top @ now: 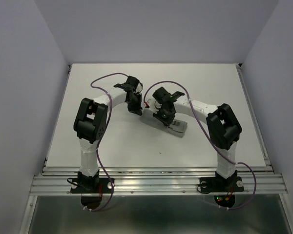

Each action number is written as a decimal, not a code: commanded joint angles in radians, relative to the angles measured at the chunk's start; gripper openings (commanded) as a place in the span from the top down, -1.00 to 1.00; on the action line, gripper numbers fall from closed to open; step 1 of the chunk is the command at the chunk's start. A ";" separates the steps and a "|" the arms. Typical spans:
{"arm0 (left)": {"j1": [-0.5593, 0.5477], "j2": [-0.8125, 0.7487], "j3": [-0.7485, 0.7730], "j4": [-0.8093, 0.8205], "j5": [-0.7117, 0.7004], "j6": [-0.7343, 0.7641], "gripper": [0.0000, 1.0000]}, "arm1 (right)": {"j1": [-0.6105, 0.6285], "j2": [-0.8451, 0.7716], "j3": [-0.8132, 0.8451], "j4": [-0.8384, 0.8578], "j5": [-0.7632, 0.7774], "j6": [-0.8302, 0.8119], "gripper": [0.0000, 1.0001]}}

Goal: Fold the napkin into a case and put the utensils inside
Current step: Stuff the knife into the folded napkin.

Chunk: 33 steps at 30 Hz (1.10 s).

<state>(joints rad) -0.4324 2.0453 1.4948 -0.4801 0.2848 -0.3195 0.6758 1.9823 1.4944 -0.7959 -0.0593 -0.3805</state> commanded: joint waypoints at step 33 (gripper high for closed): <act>-0.005 -0.103 -0.025 -0.017 -0.090 -0.018 0.82 | -0.039 -0.297 -0.408 0.284 0.055 0.146 0.25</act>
<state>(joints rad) -0.4309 2.0048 1.4784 -0.4992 0.1837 -0.3382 0.6472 1.6752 1.0962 -0.5602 -0.0219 -0.2386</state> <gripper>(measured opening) 0.095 0.372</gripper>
